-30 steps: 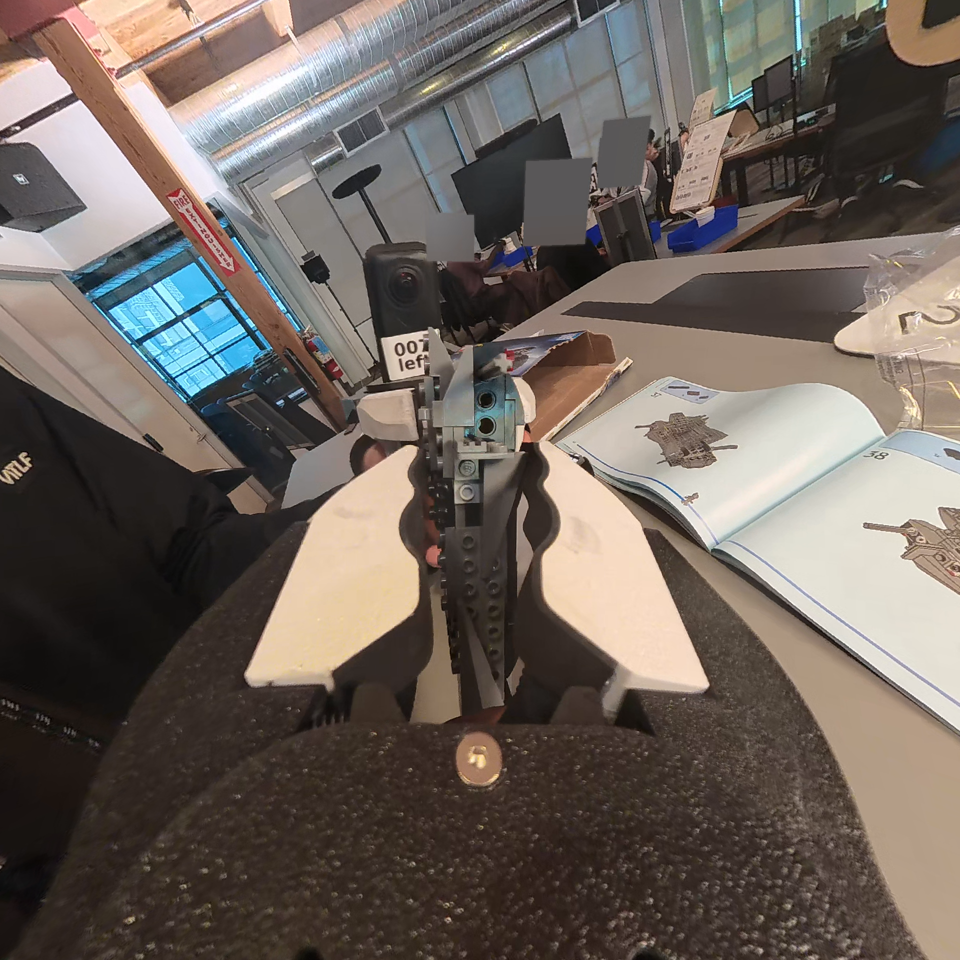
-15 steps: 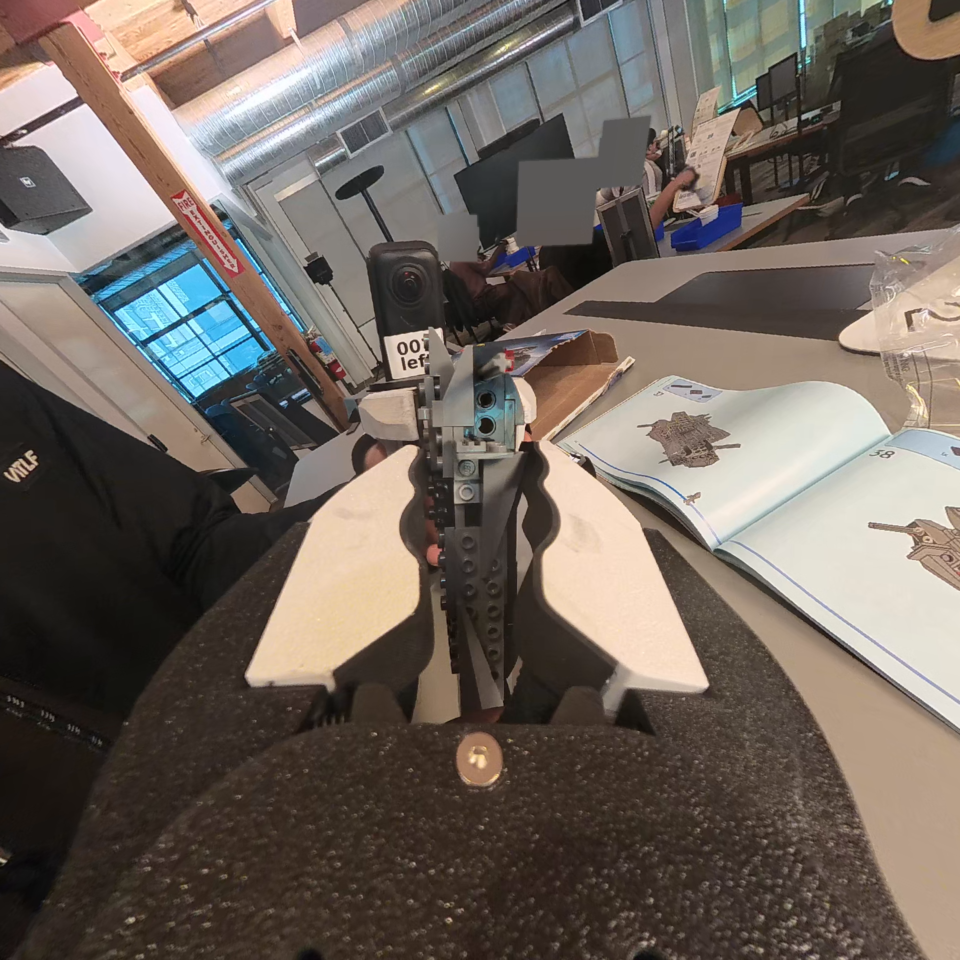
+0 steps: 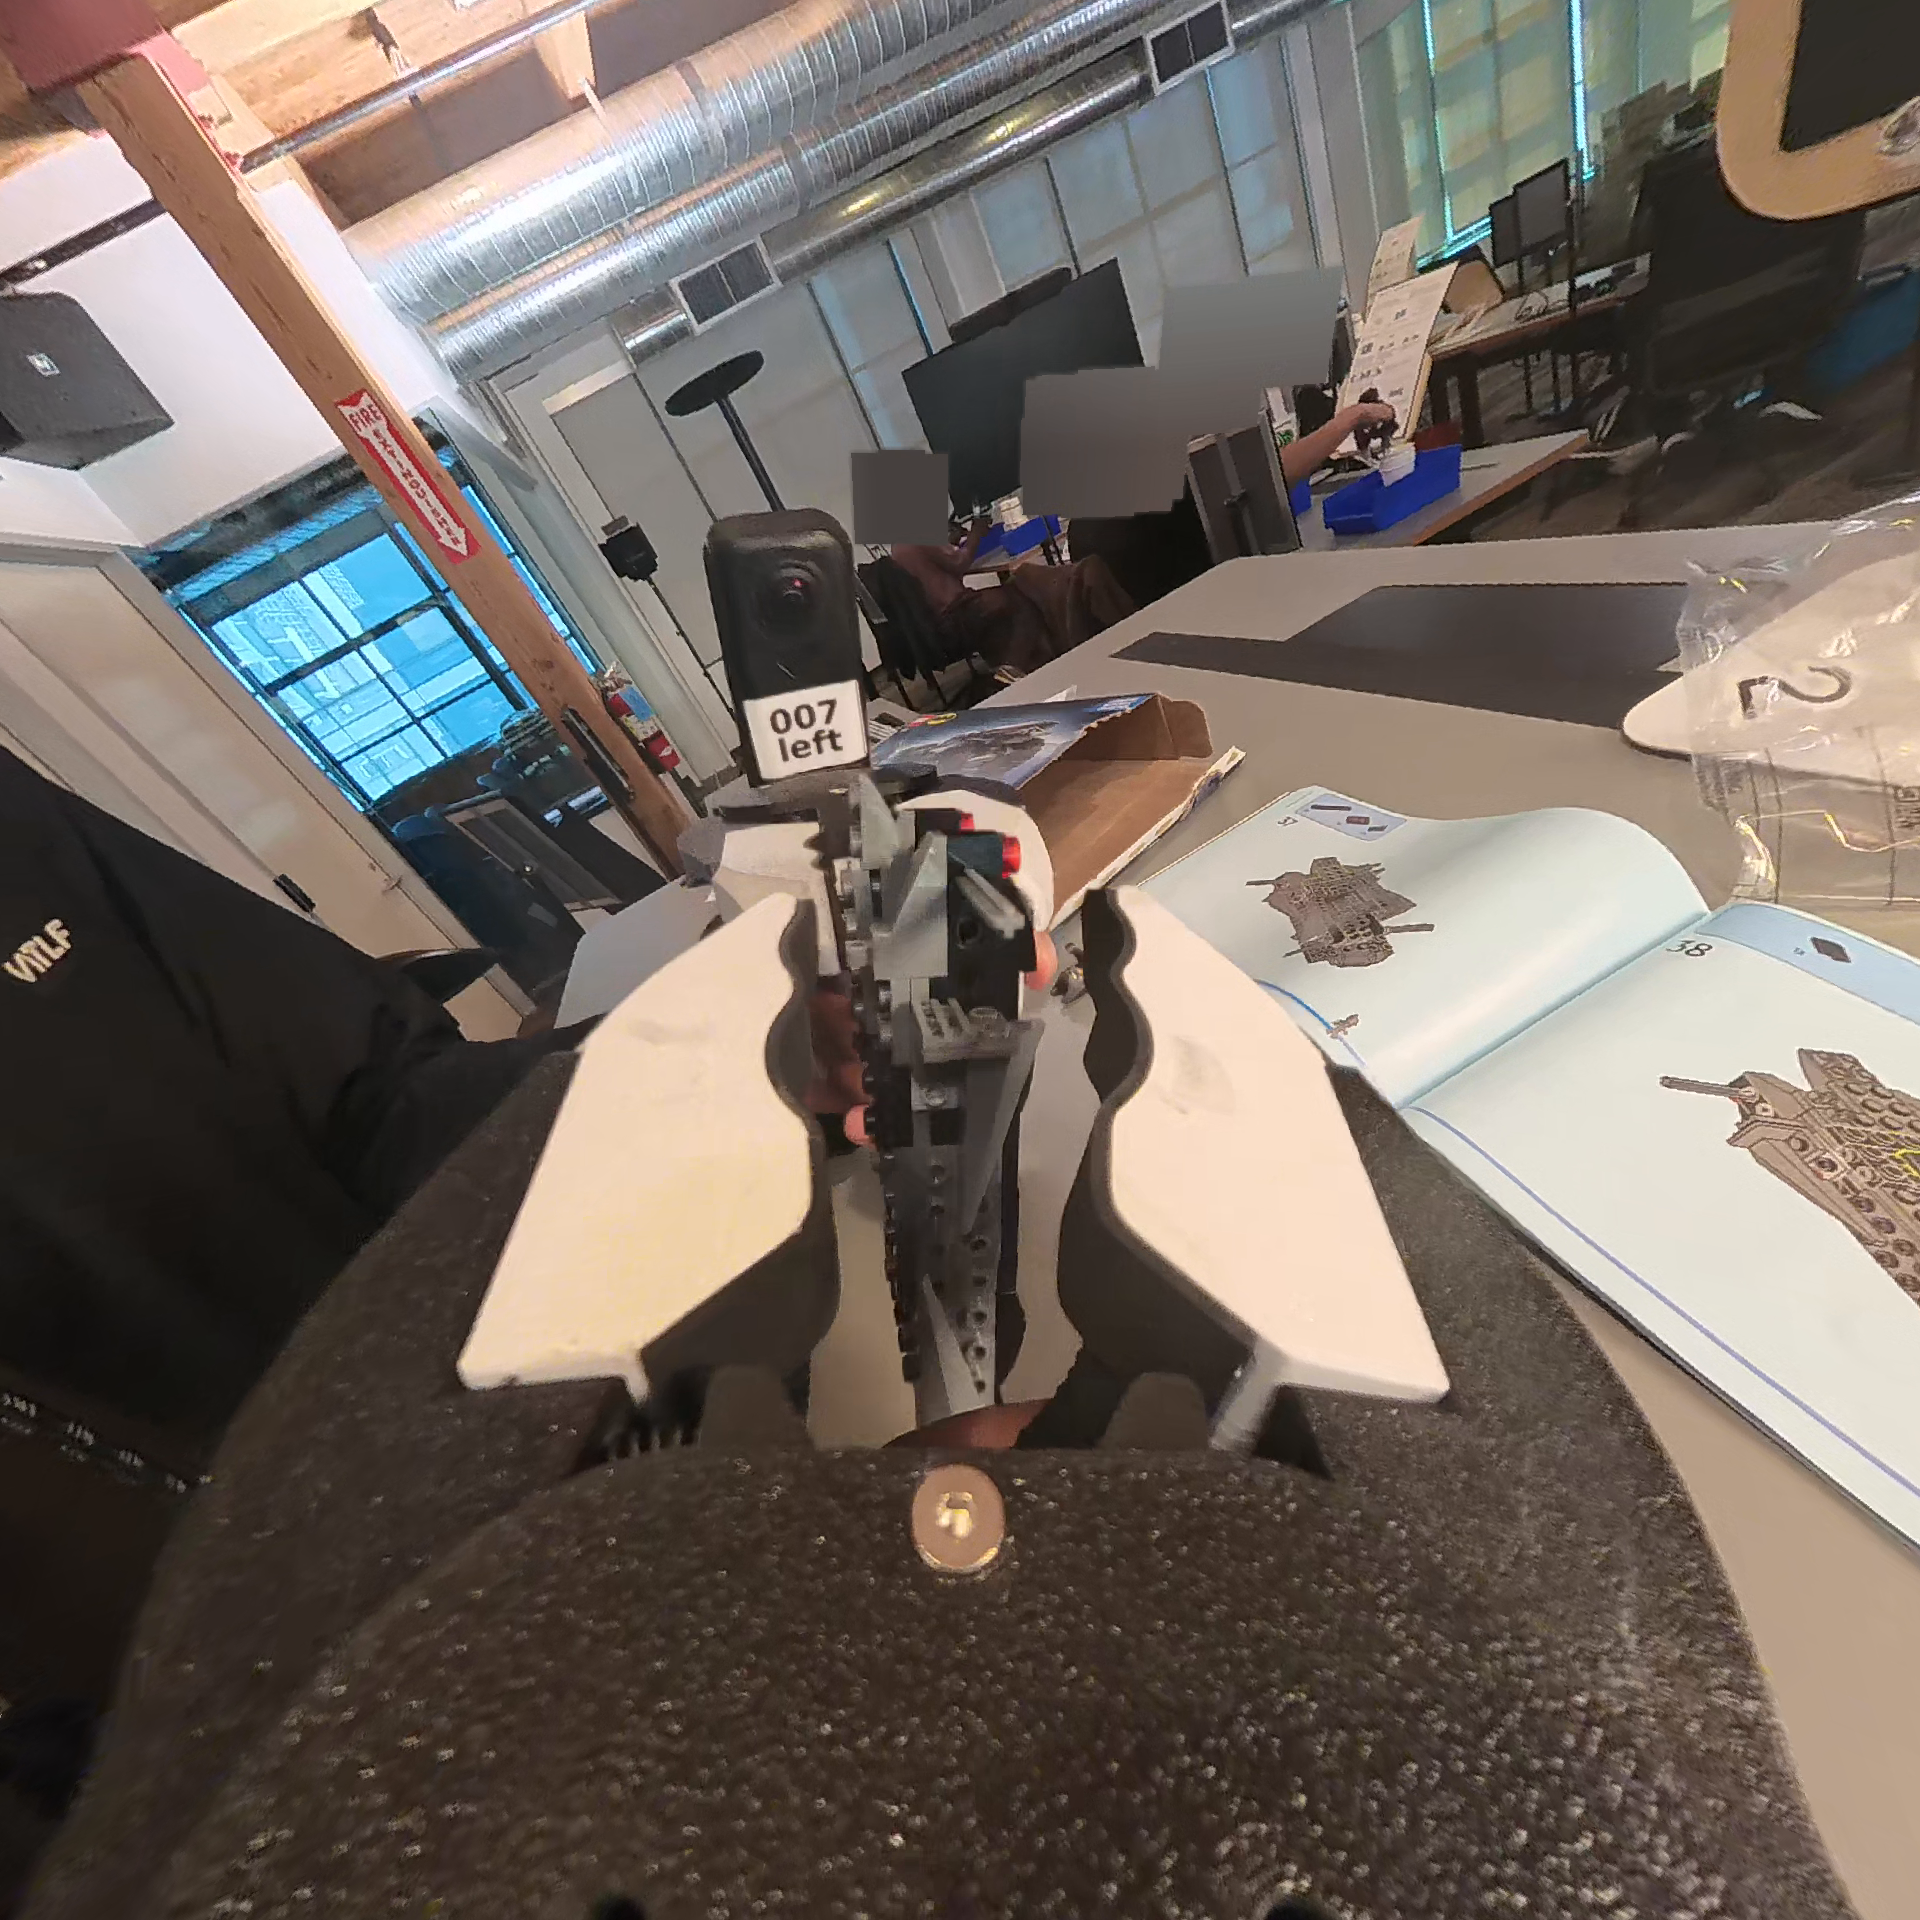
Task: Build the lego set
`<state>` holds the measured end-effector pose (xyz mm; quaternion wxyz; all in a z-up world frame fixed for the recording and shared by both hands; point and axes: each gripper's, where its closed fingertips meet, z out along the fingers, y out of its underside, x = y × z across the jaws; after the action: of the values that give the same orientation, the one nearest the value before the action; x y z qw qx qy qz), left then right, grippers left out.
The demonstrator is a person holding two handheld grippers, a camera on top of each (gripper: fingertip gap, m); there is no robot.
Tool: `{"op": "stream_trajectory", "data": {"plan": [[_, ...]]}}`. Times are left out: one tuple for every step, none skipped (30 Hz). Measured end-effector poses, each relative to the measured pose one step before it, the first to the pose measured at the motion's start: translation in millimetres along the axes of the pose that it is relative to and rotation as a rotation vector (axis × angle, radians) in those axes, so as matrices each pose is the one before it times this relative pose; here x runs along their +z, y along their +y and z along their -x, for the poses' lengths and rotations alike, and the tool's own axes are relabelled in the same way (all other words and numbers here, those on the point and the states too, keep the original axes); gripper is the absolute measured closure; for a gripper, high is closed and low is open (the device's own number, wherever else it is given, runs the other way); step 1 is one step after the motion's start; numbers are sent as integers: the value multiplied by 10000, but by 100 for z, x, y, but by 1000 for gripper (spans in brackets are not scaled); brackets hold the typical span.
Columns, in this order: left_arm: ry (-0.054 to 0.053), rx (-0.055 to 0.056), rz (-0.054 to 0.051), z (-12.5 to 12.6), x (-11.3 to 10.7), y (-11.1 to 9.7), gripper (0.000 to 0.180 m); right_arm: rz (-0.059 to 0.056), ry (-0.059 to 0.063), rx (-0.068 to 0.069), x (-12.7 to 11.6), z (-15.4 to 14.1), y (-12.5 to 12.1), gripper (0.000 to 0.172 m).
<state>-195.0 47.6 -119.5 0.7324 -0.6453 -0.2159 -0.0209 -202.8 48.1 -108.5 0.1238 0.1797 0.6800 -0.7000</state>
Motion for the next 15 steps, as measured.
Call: {"op": "stream_trajectory", "data": {"plan": [[55,-16,49,-105,127,117,143,20,-25,28,71,78,83,123],[32,5,36,-73,113,102,143,6,-30,15,61,78,77,124],[30,13,36,-77,111,96,143,17,-10,-6,43,50,86,127],[25,12,22,-71,94,54,143,25,23,-14,38,-4,83,129],[4,23,4,-44,54,19,143,4,-11,-15,3,45,35,131],[-30,14,-8,26,19,-1,143,-35,-45,-5,-9,98,-26,134],[2,13,-12,-10,-7,-11,143,-23,13,-12,2,29,-5,135],[15,12,-11,-26,-26,-22,143,-9,3,-25,2,32,13,135],[-10,44,5,-25,-7,-12,143,-3,-6,-23,-1,28,12,135],[-21,62,10,-14,-4,-11,143,-9,-17,-24,-16,31,0,135],[-4,50,5,-55,7,-13,143,-8,-32,-24,-17,50,1,136],[13,34,7,-52,2,-2,143,-1,-28,-33,-12,57,-3,136],[9,37,4,-40,-15,-8,143,2,-9,-48,-5,41,9,136],[1,8,13,-11,-10,0,143,-8,4,-33,3,11,-4,136],[-1,-1,-3,1,2,-3,143,-19,-8,-8,-8,4,-3,136]]}}
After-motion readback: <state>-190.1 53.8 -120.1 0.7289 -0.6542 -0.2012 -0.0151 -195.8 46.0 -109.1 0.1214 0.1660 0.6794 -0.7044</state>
